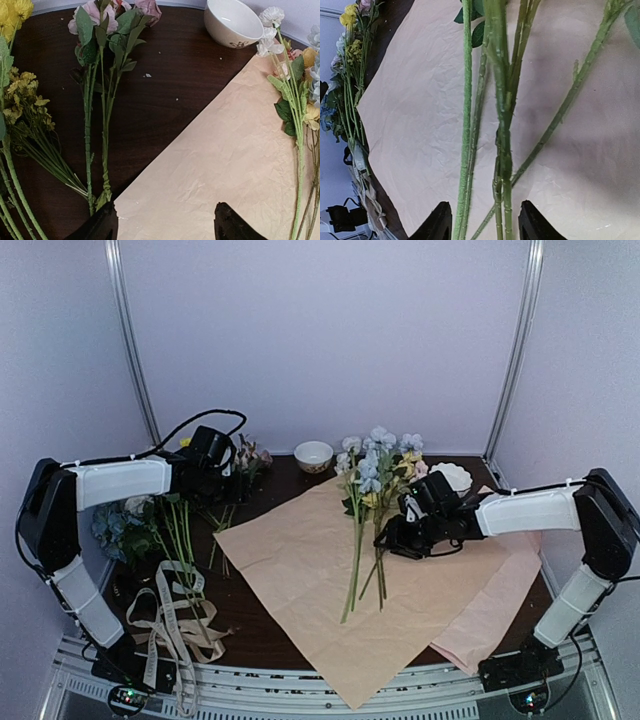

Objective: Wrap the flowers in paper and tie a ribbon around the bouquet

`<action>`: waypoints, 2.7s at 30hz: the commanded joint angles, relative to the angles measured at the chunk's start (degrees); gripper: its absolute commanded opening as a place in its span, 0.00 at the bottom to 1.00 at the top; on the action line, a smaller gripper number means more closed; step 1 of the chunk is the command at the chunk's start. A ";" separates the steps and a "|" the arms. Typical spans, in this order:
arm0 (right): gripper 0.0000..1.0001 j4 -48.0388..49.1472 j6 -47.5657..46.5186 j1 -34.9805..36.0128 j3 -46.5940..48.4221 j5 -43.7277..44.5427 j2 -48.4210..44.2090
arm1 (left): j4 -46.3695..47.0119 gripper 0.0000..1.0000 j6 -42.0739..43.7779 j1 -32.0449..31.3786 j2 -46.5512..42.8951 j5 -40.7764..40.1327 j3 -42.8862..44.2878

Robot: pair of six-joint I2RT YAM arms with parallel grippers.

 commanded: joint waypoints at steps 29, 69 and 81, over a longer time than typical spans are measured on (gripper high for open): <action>0.27 -26.95 -20.03 12.02 20.06 12.66 3.17 | -2.52 0.69 4.17 5.18 2.22 2.11 1.96; 0.28 -28.97 -24.42 11.95 23.49 12.85 5.42 | -4.61 0.00 5.10 12.26 17.13 -15.79 16.47; 0.29 -28.80 -24.76 12.00 24.07 12.91 2.97 | 15.32 0.00 22.98 9.17 -12.45 -52.04 1.38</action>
